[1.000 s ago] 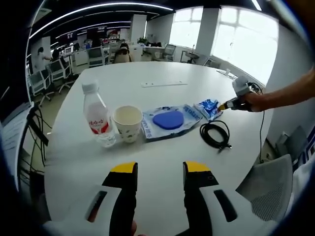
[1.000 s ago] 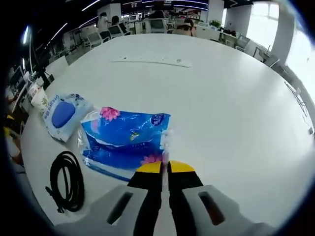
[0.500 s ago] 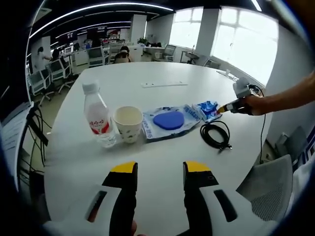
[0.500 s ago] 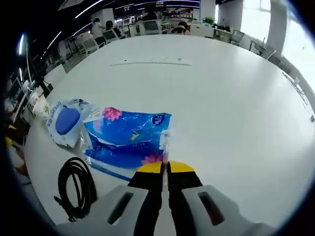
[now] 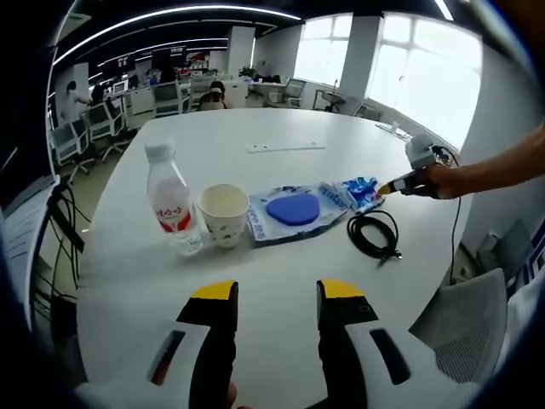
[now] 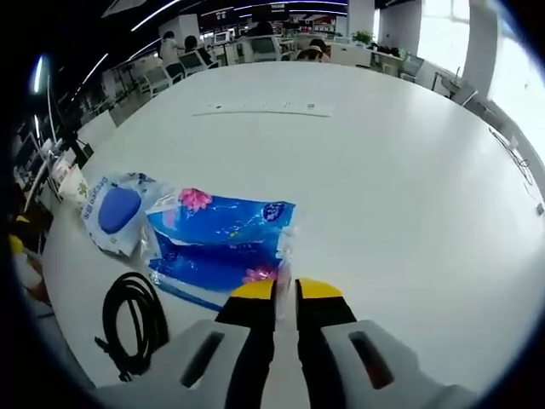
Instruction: Arrange the tabletop items into an orderly group along one side of the table until the central work area is clear of visible clutter.
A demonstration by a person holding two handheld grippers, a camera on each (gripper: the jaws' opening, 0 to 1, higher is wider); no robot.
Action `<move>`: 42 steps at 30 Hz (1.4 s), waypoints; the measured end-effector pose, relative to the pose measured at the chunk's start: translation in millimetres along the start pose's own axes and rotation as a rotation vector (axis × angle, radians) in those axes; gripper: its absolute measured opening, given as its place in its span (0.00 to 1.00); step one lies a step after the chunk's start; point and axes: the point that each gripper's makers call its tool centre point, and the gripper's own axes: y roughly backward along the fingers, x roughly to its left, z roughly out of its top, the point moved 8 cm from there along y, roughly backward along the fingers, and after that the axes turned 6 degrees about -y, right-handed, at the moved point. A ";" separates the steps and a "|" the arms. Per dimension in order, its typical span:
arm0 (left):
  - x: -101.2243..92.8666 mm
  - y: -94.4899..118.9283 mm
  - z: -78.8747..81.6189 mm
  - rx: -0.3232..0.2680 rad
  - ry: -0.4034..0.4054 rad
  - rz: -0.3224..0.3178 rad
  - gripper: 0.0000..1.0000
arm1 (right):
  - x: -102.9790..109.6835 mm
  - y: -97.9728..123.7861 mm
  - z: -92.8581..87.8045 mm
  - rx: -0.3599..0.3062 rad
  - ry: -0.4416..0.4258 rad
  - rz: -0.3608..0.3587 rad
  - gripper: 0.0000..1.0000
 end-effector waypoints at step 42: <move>-4.1 9.4 -2.7 -0.033 -0.034 -0.037 0.41 | 11.3 56.1 -24.1 -0.118 0.138 0.242 0.36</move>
